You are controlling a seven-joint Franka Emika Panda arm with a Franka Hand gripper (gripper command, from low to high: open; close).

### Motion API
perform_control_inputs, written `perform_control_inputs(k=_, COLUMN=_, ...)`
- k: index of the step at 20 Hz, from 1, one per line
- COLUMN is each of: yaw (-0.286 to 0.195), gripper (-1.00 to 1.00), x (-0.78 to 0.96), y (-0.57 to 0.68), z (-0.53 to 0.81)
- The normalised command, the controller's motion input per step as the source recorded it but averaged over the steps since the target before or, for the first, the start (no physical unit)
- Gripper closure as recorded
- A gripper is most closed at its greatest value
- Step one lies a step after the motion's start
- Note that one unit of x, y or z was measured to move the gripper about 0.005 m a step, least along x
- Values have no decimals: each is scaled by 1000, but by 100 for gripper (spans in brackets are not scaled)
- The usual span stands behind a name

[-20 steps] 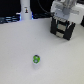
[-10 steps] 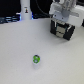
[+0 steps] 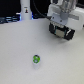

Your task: Open the kcup holder, insert the kcup into the holder, and close the kcup holder

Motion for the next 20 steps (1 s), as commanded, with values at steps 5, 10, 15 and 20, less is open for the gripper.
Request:
perform_control_inputs(k=5, yaw=-75, gripper=100, x=952, y=-283, z=256)
perform_control_inputs(k=10, yaw=-77, gripper=100, x=949, y=-302, z=241)
perform_control_inputs(k=15, yaw=-75, gripper=100, x=950, y=-308, z=245)
perform_control_inputs(k=20, yaw=-54, gripper=-100, x=442, y=-143, z=261)
